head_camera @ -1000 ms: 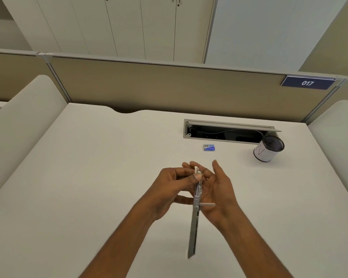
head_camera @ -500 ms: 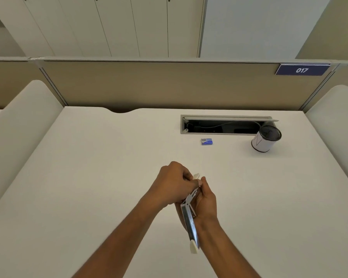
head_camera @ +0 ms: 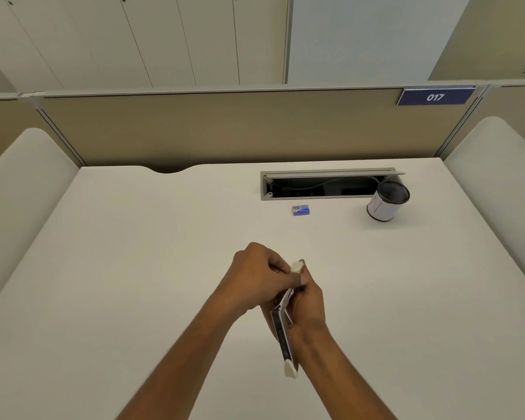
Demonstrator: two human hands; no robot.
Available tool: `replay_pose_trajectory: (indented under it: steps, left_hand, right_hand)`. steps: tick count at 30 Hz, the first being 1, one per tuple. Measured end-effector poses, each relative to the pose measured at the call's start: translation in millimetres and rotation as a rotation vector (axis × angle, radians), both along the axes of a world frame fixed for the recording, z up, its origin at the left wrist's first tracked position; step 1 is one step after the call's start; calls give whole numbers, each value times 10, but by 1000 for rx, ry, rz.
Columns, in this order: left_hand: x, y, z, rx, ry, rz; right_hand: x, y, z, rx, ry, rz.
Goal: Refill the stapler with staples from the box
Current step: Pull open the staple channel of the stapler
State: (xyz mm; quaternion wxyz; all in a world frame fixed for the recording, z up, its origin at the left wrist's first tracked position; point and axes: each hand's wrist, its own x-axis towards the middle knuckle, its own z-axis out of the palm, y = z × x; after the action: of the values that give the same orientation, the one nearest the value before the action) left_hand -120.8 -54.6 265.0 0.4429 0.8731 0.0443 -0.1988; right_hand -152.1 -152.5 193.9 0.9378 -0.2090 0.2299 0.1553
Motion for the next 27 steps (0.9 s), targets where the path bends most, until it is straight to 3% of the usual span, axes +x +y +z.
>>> replay_pose_trajectory:
  steps: [5,17,27]
  left_hand:
    - [-56,7,92,-37,-26,1]
    - [-44,-140,101,102,-172,19]
    - [-157,-193,58,-21,-287,50]
  right_hand:
    - [-5,-65,-40,-89,11,-12]
    - [-36,-49,22,57,34,-54]
    - [34,-152,-6,28,2,-32]
